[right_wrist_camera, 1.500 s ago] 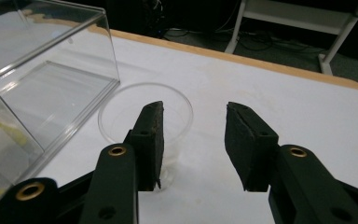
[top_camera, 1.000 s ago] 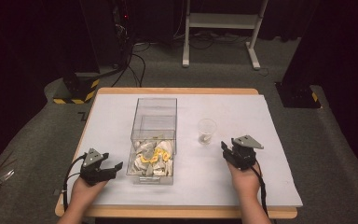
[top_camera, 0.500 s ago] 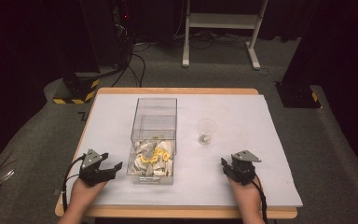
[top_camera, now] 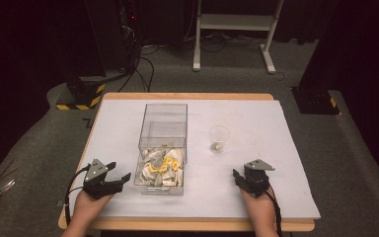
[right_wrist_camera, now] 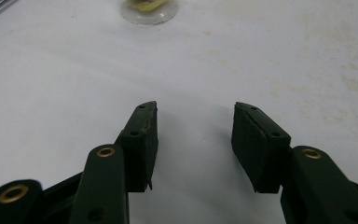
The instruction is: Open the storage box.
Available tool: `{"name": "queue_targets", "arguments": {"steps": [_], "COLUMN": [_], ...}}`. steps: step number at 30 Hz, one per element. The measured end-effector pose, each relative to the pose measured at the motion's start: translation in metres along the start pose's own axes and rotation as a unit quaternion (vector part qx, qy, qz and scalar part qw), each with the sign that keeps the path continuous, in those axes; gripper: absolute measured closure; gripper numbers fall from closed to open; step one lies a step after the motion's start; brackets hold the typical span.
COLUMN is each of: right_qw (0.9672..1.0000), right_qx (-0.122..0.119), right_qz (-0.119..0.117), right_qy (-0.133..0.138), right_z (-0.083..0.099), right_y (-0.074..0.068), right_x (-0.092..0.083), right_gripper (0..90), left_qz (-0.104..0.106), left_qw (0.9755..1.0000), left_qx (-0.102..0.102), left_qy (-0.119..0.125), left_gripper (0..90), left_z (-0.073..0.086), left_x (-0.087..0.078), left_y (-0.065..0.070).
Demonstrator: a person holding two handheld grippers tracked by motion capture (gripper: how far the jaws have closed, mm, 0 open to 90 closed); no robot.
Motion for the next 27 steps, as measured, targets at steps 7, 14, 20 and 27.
{"name": "queue_targets", "arguments": {"steps": [7,14,20,27], "right_qw": [0.9999,0.9999,0.9999,0.9999], "right_qx": [0.001,0.003,0.005,0.005], "right_qz": [0.013,0.012,0.012,0.013], "right_qy": [-0.001,-0.001,-0.002,-0.001], "right_z": [0.000,0.000,0.000,0.000], "right_y": [-0.001,0.000,0.000,0.000], "right_x": [0.000,0.000,0.000,0.000], "right_gripper": [46.0,45.6,45.5,45.5], "left_qz": [0.002,0.007,0.019,0.050], "left_qw": [0.9998,0.9994,0.9981,0.9952], "left_qx": [0.001,0.006,-0.002,-0.015], "left_qy": [0.018,0.035,0.059,0.082], "left_gripper": [24.4,23.3,23.3,22.1], "left_z": [-0.005,-0.011,-0.019,-0.029], "left_x": [-0.012,-0.025,-0.034,-0.041], "left_y": [0.003,0.012,0.017,0.024]}}
Point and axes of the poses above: each handheld gripper's, and its own axes: x roughly forward along the jaws, z roughly out of its underside, y roughly to its right, the point moved 2 cm from there along x, roughly forward along the jaws, and after that the axes turned 1 degree about -z, right-handed, at the moved point
